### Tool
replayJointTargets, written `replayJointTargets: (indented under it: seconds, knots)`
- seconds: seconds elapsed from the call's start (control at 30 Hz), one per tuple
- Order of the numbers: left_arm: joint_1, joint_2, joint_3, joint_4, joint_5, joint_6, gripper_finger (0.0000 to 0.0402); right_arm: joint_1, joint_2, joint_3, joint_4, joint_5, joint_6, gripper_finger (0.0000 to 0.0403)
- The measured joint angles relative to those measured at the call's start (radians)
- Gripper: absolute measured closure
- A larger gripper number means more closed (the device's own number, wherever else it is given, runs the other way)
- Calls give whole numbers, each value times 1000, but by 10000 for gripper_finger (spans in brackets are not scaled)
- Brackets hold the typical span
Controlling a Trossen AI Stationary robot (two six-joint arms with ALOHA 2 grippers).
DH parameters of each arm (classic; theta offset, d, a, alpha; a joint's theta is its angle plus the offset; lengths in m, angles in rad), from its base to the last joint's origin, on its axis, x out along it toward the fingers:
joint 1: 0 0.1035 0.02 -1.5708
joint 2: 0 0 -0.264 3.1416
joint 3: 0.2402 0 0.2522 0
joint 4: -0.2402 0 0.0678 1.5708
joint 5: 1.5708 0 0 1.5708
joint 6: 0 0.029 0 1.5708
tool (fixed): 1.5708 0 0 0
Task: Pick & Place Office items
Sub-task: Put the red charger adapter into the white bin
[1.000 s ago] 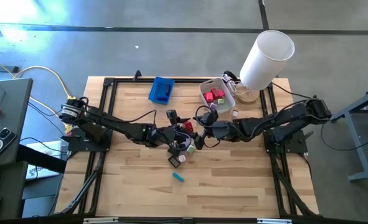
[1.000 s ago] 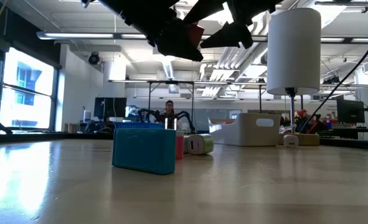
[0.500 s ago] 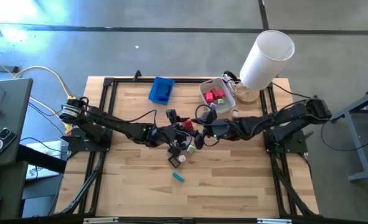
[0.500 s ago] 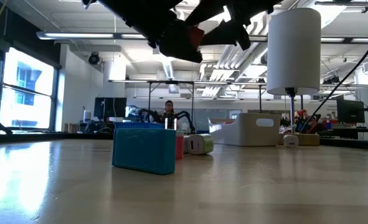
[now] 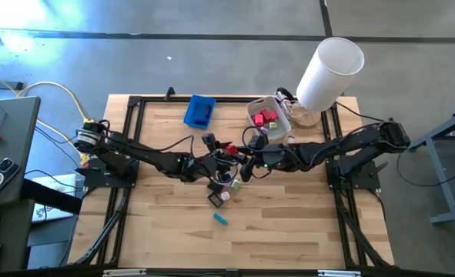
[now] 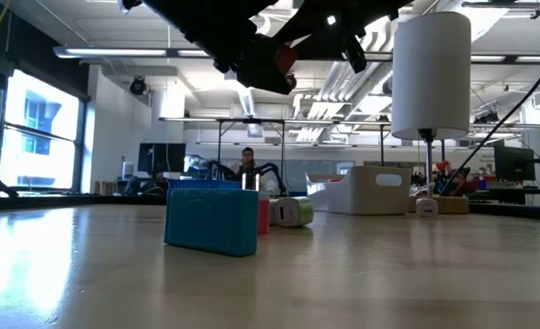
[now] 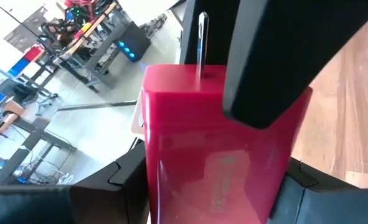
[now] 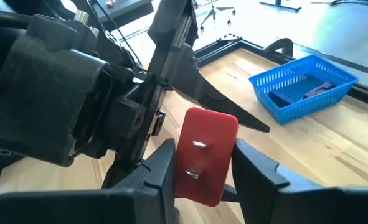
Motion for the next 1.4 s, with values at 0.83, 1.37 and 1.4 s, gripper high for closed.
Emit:
replayJointTargets:
  seconds: [0.83,1.37,1.4]
  knots:
    - [0,0,0,29,76,15,190,-45,2,-3,-16,-174,81,221]
    - [9,0,0,36,21,41,183,-62,2,-4,2,-168,58,285]
    - [9,0,0,39,22,44,181,-59,2,-4,3,-168,48,286]
